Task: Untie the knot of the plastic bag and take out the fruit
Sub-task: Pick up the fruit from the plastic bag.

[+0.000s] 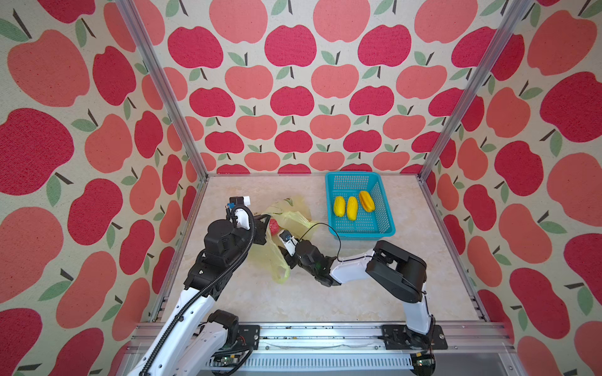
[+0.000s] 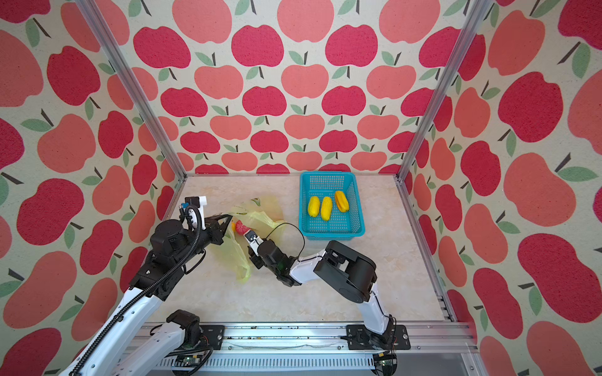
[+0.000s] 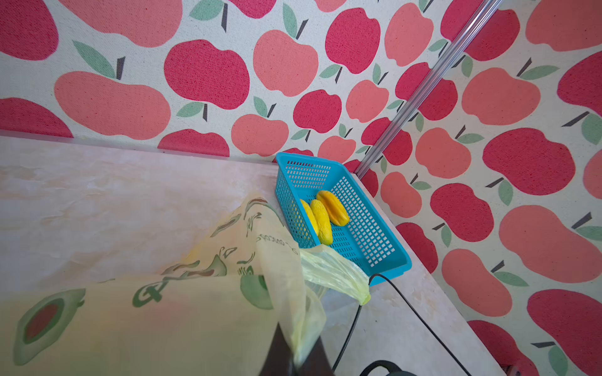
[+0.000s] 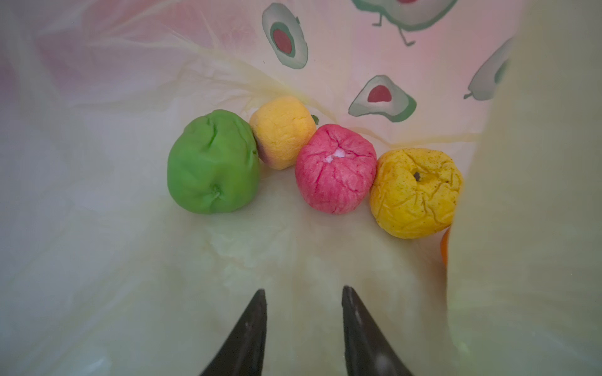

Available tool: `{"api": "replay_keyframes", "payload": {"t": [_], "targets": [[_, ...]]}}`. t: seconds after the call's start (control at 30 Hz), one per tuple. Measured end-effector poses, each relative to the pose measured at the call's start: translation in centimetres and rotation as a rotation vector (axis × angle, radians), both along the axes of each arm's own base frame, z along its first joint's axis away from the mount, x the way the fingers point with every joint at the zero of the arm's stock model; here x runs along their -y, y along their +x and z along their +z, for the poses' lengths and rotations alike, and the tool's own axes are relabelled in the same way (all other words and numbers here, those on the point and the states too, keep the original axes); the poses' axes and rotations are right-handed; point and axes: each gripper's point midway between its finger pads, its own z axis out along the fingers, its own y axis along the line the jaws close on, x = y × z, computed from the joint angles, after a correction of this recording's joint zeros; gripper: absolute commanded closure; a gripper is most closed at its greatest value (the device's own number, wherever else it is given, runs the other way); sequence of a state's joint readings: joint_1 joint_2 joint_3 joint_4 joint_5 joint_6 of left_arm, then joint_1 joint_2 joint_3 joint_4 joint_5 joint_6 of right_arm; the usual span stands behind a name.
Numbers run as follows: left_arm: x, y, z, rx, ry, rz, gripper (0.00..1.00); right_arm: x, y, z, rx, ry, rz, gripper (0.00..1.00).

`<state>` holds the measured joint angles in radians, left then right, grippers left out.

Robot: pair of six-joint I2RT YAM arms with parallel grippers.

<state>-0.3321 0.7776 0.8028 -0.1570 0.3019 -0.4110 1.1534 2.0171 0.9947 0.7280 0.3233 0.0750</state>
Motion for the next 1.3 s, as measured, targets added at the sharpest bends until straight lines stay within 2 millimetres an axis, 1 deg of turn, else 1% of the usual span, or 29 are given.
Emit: {"api": "replay_keyframes", "payload": {"t": [0.1,0.17,0.23,0.3,0.37,0.43,0.5,0.57,0.63,0.67,0.83,0.9,0.97,1.1,1.2,1.3], "targets": [[0.6,0.1,1.0,-0.068,0.032,-0.047,1.0,-0.3,0.0,-0.3,-0.022,0.011,-0.004,0.59],[0.9,0.2,1.6,-0.095,0.08,-0.08,1.0,-0.6,0.1,-0.8,-0.036,0.008,-0.007,0.57],[1.1,0.0,1.9,-0.094,0.122,-0.11,1.0,-0.6,0.1,-1.4,-0.051,-0.003,-0.011,0.52],[1.2,-0.6,1.2,-0.083,0.153,-0.138,1.0,-0.6,0.1,-1.8,-0.064,-0.011,-0.012,0.45],[0.9,-1.6,-0.6,-0.101,0.164,-0.167,1.0,-0.7,-0.1,-1.9,-0.075,-0.009,-0.006,0.36],[-0.1,-2.1,-2.3,-0.136,0.179,-0.162,1.0,-1.1,-0.4,-1.9,-0.085,-0.003,0.017,0.32],[-0.7,-2.1,-3.0,-0.139,0.195,-0.15,1.0,-1.7,-0.6,-1.9,-0.099,0.006,0.04,0.26],[-0.6,-2.6,-3.4,-0.139,0.212,-0.162,1.0,-2.6,-0.7,-1.9,-0.125,0.02,0.066,0.18],[-0.6,-3.0,-3.4,-0.13,0.228,-0.173,1.0,-3.4,-0.8,-1.9,-0.153,0.042,0.096,0.1],[-0.6,-3.2,-3.3,-0.124,0.231,-0.175,1.0,-3.7,-0.8,-2.0,-0.167,0.049,0.108,0.08],[-0.8,-3.9,-2.7,-0.086,0.242,-0.176,1.0,-4.5,-0.7,-2.0,-0.206,0.073,0.155,0.01],[-0.9,-4.0,-2.7,-0.083,0.245,-0.174,1.0,-4.7,-0.9,-1.8,-0.213,0.083,0.172,0.01],[-0.9,-4.0,-2.9,-0.088,0.249,-0.172,1.0,-4.7,-1.4,-1.8,-0.218,0.101,0.202,0.01],[-1.1,-4.0,-2.9,-0.089,0.253,-0.165,1.0,-4.8,-3.2,-2.1,-0.248,0.119,0.284,0.01],[-1.1,-3.9,-3.0,-0.089,0.256,-0.159,1.0,-5.8,-4.0,-1.5,-0.259,0.129,0.328,0.01],[-1.2,-3.9,-3.0,-0.089,0.256,-0.159,1.0,-7.6,-4.1,-0.2,-0.253,0.155,0.361,0.01]]}}
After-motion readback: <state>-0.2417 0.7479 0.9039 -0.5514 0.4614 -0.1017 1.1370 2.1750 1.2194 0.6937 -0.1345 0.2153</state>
